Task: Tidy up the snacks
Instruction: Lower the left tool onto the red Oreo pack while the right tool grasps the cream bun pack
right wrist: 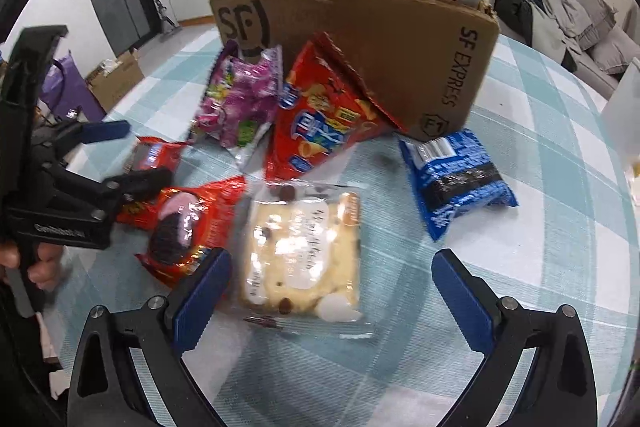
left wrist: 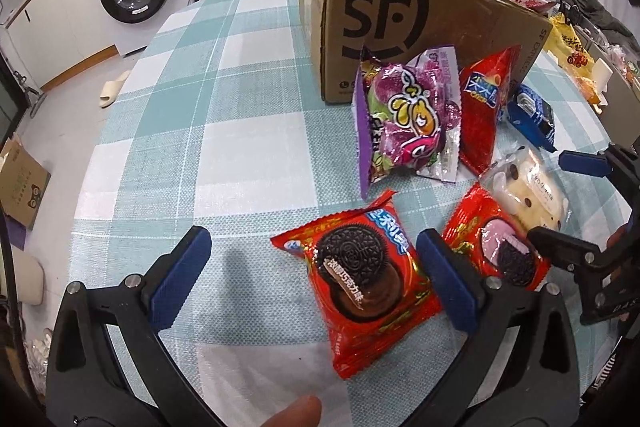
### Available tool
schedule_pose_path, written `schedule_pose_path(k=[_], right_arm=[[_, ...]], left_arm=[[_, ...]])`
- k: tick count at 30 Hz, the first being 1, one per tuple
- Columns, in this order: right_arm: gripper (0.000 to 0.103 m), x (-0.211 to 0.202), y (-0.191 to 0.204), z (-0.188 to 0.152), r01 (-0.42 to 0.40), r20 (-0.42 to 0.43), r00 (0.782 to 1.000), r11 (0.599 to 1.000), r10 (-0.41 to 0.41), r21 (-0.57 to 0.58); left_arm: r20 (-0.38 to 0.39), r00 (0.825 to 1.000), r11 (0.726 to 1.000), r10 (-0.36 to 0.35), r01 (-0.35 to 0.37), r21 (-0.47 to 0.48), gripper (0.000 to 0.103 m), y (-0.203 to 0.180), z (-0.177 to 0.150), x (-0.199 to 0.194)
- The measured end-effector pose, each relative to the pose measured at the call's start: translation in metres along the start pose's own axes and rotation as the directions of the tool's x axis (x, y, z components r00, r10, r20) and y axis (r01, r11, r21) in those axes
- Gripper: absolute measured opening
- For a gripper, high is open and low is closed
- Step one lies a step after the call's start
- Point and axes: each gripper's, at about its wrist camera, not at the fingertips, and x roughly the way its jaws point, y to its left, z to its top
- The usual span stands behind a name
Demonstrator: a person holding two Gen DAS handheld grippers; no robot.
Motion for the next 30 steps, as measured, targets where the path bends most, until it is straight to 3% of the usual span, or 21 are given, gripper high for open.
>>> schedule_pose_path(k=[5, 15, 21, 27, 30], right_arm=[[0.096, 0.001, -0.004, -0.002, -0.004, -0.003, 1.000, 1.000, 0.004, 0.002], [0.079, -0.001, -0.007, -0.001, -0.023, 0.006, 1.000, 1.000, 0.023, -0.011], [0.071, -0.002, 0.000, -0.001, -0.033, 0.011, 0.999, 0.999, 0.034, -0.027], [0.065, -0.003, 0.000, -0.002, -0.052, 0.020, 0.998, 0.998, 0.053, -0.027], [0.061, -0.003, 0.000, -0.003, -0.062, 0.025, 0.998, 0.998, 0.063, -0.030]], left_arm=[[-0.018, 0.999, 0.999, 0.045, -0.044, 0.028, 0.102, 0.000, -0.001, 0.004], [-0.038, 0.999, 0.998, 0.029, -0.027, 0.052, 0.100, -0.002, -0.005, 0.003], [-0.051, 0.999, 0.996, -0.015, 0.019, 0.085, 0.078, -0.009, -0.007, 0.001], [-0.039, 0.997, 0.992, -0.074, 0.078, 0.104, 0.045, -0.013, -0.009, -0.004], [-0.021, 0.997, 0.991, -0.070, 0.072, 0.116, 0.045, -0.015, -0.010, -0.007]])
